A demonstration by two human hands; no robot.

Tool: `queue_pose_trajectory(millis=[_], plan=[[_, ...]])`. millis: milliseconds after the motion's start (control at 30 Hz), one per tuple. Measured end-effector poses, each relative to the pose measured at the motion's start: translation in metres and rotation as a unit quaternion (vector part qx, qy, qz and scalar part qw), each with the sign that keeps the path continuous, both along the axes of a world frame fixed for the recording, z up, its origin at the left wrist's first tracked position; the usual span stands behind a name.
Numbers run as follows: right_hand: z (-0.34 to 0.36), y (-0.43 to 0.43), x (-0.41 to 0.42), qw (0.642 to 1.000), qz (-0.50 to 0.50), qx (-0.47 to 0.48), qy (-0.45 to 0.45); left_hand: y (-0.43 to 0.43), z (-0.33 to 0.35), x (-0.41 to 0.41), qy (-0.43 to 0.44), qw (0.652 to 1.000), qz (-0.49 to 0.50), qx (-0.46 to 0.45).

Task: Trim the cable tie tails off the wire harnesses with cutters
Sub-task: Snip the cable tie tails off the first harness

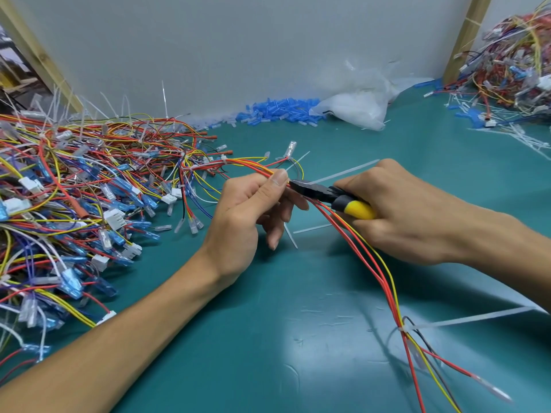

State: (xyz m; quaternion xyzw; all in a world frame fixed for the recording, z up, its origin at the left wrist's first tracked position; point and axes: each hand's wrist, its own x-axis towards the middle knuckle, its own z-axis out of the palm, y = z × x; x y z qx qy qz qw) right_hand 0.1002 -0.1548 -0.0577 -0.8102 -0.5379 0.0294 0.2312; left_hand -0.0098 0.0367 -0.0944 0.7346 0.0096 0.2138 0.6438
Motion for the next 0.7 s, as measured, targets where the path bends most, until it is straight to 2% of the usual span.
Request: queue_pose_trajectory(millis=[700], plan=[[-0.009, 0.002, 0.012, 0.999, -0.012, -0.002, -0.032, 0.000, -0.001, 0.003, -0.011, 0.999, 0.021, -0.029]])
